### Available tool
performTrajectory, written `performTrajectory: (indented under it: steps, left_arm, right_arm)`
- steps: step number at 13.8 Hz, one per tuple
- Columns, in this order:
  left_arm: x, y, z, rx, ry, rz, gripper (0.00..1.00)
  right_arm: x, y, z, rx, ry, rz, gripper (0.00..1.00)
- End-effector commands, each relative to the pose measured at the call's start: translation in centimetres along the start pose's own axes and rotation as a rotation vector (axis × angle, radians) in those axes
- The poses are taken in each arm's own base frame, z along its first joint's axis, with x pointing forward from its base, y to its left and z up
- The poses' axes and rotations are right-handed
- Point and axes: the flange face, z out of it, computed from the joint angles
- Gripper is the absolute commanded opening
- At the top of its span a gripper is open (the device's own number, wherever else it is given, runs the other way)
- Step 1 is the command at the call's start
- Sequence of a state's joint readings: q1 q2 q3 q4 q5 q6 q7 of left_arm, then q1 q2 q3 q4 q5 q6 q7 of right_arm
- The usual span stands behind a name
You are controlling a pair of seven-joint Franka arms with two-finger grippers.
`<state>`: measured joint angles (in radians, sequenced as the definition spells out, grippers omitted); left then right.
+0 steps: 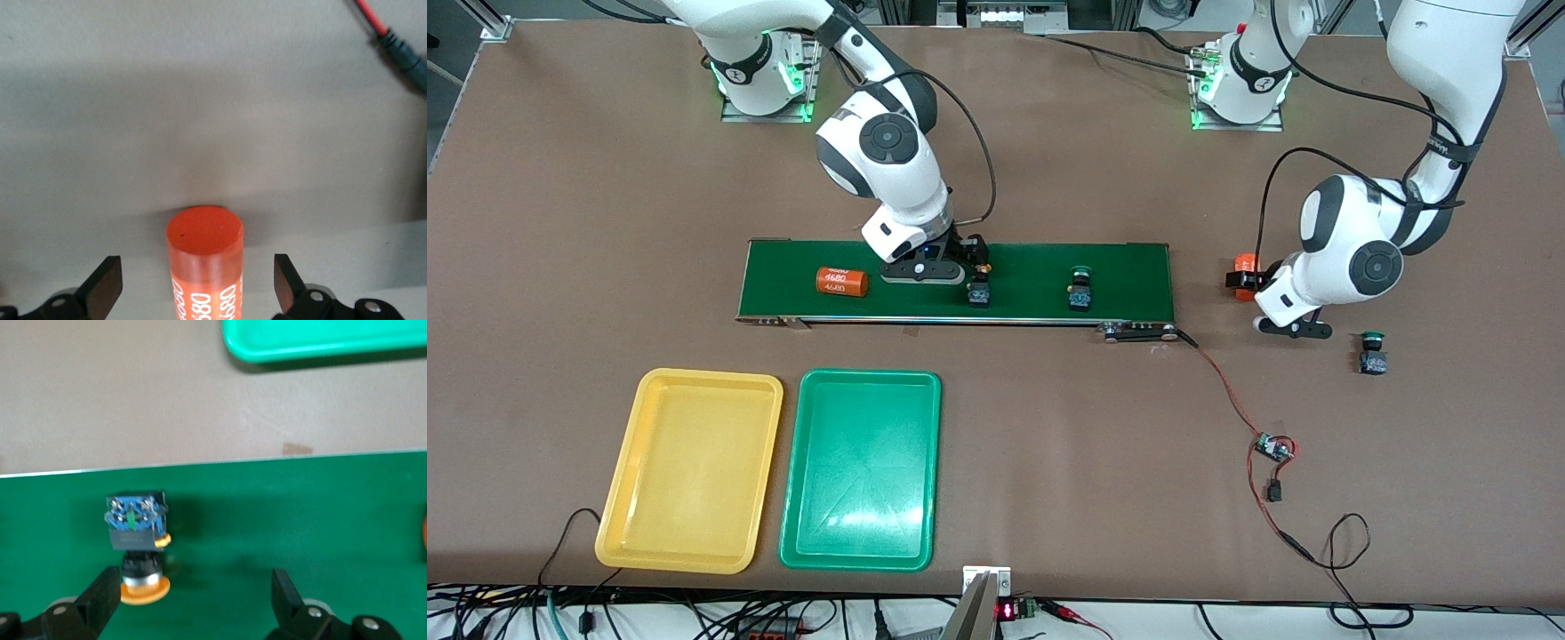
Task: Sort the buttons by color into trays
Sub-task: 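Reach the right gripper to a belt button while the left gripper reaches the cylinder, then grasp the yellow-cap button with the right gripper while the left gripper grasps the cylinder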
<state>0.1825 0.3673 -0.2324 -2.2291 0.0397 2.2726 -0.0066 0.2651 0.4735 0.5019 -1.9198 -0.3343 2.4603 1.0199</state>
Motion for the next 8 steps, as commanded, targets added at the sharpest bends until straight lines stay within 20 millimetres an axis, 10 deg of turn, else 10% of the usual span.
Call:
performTrajectory:
  steps: [1,5,8]
  left_arm:
    - [-0.7,-1.2,0.7,0.003,0.010,0.026,1.00]
    - [-1.3,-1.1,2.2,-0.004,0.013,0.025,0.91]
    - [-2.0,-1.0,3.1,-0.004,-0.002,0.027,0.34]
  right_arm:
    - [0.3,-1.6,0.6,0.009,0.047,0.000,1.00]
    - [-0.3,-1.5,2.9,-0.005,0.012,0.001,1.00]
    - [-0.6,-1.2,4.3,-0.020,0.003,-0.014,1.00]
